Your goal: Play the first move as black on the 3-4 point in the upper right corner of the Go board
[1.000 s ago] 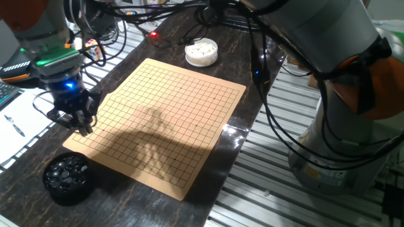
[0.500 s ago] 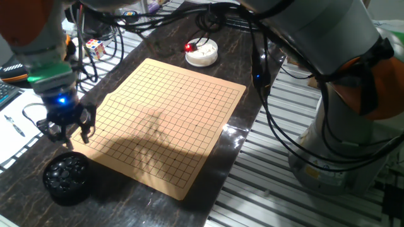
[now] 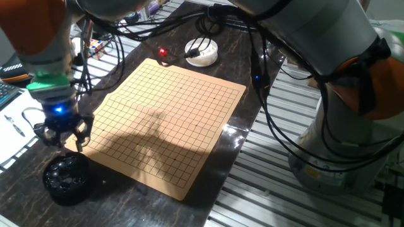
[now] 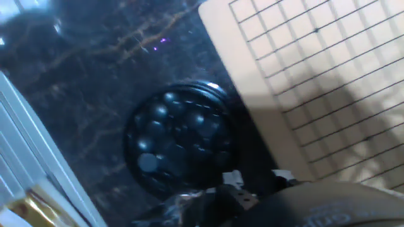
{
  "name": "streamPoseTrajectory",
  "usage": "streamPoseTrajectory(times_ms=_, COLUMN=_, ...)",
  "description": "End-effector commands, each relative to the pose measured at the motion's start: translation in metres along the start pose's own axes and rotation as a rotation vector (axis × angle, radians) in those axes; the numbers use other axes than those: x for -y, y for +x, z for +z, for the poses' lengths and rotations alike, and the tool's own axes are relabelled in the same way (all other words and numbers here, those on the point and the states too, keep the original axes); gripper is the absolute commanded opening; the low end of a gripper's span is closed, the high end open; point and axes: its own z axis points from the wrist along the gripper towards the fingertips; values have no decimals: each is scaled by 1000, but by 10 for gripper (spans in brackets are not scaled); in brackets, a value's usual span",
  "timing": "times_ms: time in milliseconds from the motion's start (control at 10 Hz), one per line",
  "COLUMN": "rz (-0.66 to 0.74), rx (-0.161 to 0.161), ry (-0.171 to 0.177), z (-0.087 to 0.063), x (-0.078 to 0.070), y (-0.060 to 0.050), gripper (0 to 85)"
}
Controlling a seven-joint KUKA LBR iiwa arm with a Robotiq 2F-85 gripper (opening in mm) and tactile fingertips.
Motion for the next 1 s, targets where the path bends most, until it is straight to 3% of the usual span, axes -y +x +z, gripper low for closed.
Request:
streamPoseTrajectory(times_ms=0, rz=106, rx=25, ry=-22, z=3, x=-4, y=2, gripper=377)
streamPoseTrajectory(times_ms=400, rz=132, rx=77, ry=-44, z=27, x=-13, y=7, gripper=370)
streamPoseTrajectory(times_ms=900, rz=118, rx=88, ry=-55, z=38, x=-15, y=4, gripper=353)
